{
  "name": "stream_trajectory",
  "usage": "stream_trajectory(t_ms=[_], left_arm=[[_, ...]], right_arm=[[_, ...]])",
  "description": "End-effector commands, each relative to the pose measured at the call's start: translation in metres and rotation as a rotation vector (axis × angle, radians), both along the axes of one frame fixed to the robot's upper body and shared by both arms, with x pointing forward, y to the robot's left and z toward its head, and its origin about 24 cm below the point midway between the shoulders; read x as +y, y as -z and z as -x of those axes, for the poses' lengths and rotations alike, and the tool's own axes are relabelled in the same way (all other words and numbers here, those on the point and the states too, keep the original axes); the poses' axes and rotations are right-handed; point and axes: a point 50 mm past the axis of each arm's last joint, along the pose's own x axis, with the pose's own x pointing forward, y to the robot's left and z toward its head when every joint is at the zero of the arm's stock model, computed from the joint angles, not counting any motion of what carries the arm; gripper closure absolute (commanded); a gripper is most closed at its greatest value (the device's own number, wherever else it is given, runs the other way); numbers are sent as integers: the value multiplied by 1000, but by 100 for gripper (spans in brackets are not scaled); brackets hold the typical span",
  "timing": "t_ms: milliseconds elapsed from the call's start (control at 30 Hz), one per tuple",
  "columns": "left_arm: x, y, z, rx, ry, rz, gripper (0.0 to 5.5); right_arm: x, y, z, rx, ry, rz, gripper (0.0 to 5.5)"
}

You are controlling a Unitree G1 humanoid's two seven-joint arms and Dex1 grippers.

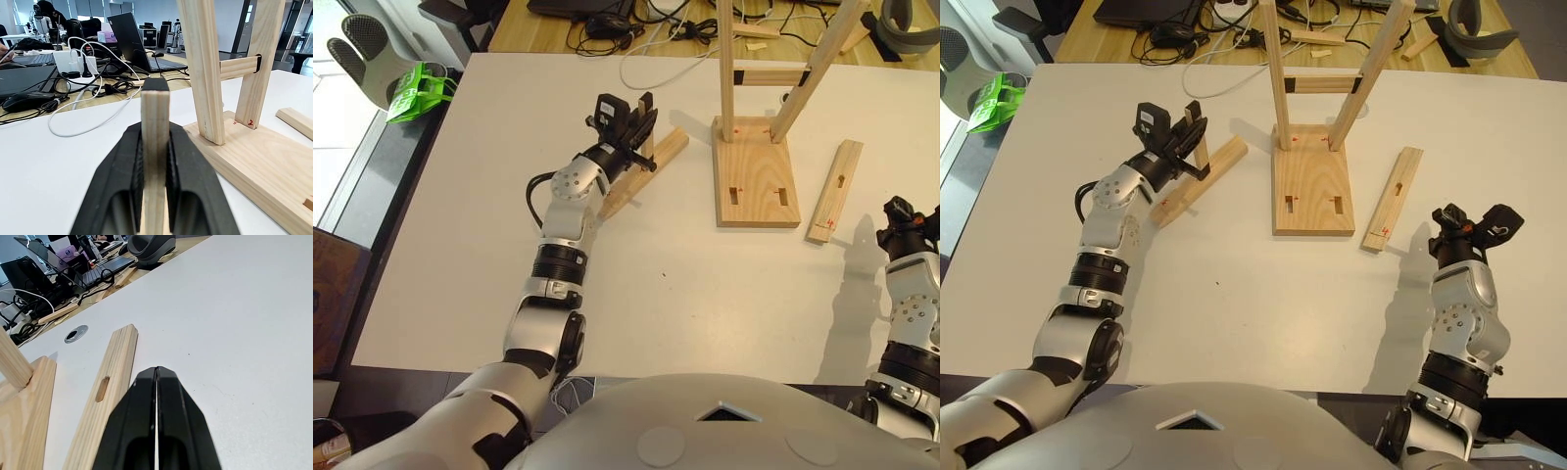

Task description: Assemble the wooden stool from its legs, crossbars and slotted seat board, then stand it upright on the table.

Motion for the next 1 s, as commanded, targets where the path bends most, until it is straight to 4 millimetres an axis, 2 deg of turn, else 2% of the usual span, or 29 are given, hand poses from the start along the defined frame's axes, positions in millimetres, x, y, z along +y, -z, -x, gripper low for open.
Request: stream_trajectory(t_ms=[33,167,333,600,867,1000], left_arm=[[-15,12,1,-13,-44,15,510],[-41,21,6,-62,-36,33,510],[-51,31,11,-127,44,-45,510],[-47,23,-1,-102,183,-69,510],[-32,4,-16,-142,143,-54,510],[-29,5,-16,-151,146,-73,510]], right_arm=[[-2,-10,-7,7,-44,39,550],[0,-15,-17,2,-77,45,550],[2,-16,-23,8,-98,48,550],[5,-10,-22,20,-90,39,550],[9,-7,-21,21,-90,28,550],[10,-7,-21,20,-90,26,550]])
